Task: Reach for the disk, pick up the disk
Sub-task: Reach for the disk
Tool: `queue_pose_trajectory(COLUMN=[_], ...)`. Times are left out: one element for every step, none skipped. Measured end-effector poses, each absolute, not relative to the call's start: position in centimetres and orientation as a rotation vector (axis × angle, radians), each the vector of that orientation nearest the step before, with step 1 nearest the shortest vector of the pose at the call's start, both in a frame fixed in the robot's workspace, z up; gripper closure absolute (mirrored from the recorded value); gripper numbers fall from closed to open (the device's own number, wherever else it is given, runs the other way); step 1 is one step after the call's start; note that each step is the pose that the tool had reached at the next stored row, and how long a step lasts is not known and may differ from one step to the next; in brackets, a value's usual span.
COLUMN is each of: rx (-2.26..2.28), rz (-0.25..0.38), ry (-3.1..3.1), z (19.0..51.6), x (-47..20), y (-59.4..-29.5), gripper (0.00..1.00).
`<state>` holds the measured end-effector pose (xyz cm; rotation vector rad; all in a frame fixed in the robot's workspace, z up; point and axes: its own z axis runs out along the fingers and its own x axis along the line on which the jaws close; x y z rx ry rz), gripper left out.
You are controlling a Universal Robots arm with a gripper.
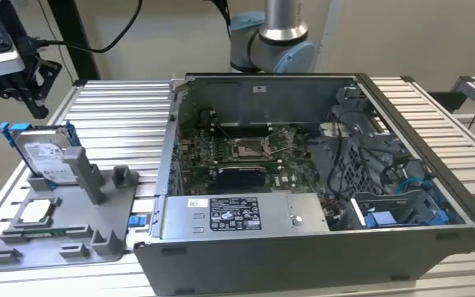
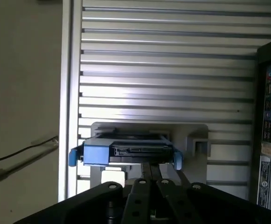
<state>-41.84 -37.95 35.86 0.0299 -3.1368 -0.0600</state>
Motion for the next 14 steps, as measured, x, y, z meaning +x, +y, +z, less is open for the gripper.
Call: queue_pose_trajectory(rx=[0.03, 0.03, 0.03, 0.03, 0.03, 0.03, 0.03, 0.03, 0.03, 0.03, 0.03, 0.03, 0.03, 0.03], rz=[-0.06, -0.06, -0.06, -0.06, -0.06, -0.06, -0.06, -0.06, -0.06, -0.06, -0.06, -0.06, -0.06, -0.06], ry=[-3.136, -3.136, -3.136, -3.136, -3.136, -3.136, -3.136, -3.136, -3.136, -3.136, -3.136, -3.136, -3.136, -3.136], z=[35.8, 35.8, 35.8, 35.8, 35.8, 35.8, 35.7, 35.7, 35.7, 35.7, 35.7, 35.7, 35.6, 35.6], x=[-42.3, -42.8, -43.2, -43.7, -44.1, -44.5, -44.9, -45.3, -45.6, -45.7, -45.8, -45.9, -46.0, -46.1], y=[-37.9, -37.9, -37.9, -37.9, -37.9, -37.9, -37.9, -37.9, -37.9, -37.9, -37.9, -37.9, -37.9, -37.9], gripper=[1.0, 1.0, 1.0, 1.0, 1.0, 1.0, 1.0, 1.0, 1.0, 1.0, 1.0, 1.0, 1.0, 1.0])
